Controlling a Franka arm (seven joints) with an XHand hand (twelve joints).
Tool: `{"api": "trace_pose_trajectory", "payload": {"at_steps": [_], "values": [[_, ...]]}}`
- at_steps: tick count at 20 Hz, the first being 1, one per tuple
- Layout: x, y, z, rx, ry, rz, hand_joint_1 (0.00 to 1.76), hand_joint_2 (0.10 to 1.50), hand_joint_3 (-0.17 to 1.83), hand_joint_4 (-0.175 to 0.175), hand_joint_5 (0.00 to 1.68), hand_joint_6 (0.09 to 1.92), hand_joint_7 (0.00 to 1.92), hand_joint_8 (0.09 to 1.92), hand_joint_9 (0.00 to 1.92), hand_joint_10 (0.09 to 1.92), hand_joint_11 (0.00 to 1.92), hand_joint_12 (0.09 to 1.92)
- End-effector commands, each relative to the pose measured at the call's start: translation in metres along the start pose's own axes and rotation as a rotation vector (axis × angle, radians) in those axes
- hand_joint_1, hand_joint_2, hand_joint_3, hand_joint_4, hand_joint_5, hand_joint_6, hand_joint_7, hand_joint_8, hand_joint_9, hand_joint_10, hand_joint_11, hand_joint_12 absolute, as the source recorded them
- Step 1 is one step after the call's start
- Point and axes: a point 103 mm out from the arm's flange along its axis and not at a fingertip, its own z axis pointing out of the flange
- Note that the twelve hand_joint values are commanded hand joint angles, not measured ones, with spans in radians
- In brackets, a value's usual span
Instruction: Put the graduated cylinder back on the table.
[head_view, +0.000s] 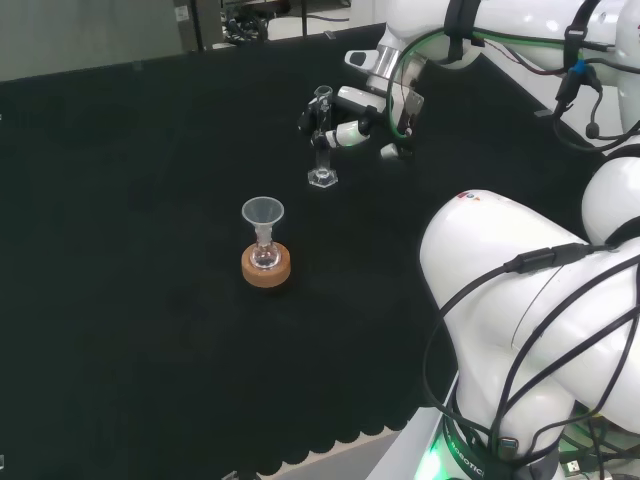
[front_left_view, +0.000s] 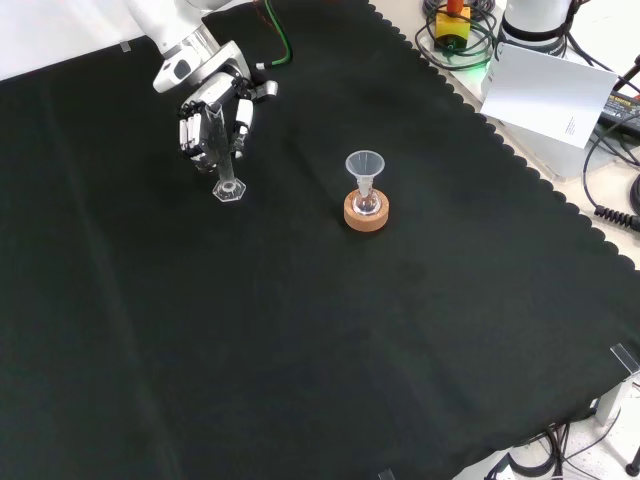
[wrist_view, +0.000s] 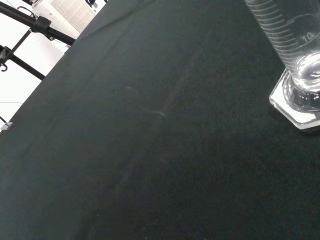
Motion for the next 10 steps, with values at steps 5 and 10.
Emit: {"api": "trace_pose_trajectory", "payload": {"at_steps": [5,10], "values": [[0.013,-0.007,-0.023,-0.027,-0.033,0.006,0.93,1.02,-0.17,-0.036,0.51,0.58,0.62,0.56,0.97,0.09,0.53,1.24],[0.02,-0.019,-0.049,-0.049,-0.073,0.034,0.88,0.99,-0.17,-0.043,0.42,0.45,0.52,0.58,0.89,0.09,0.46,1.27]]}}
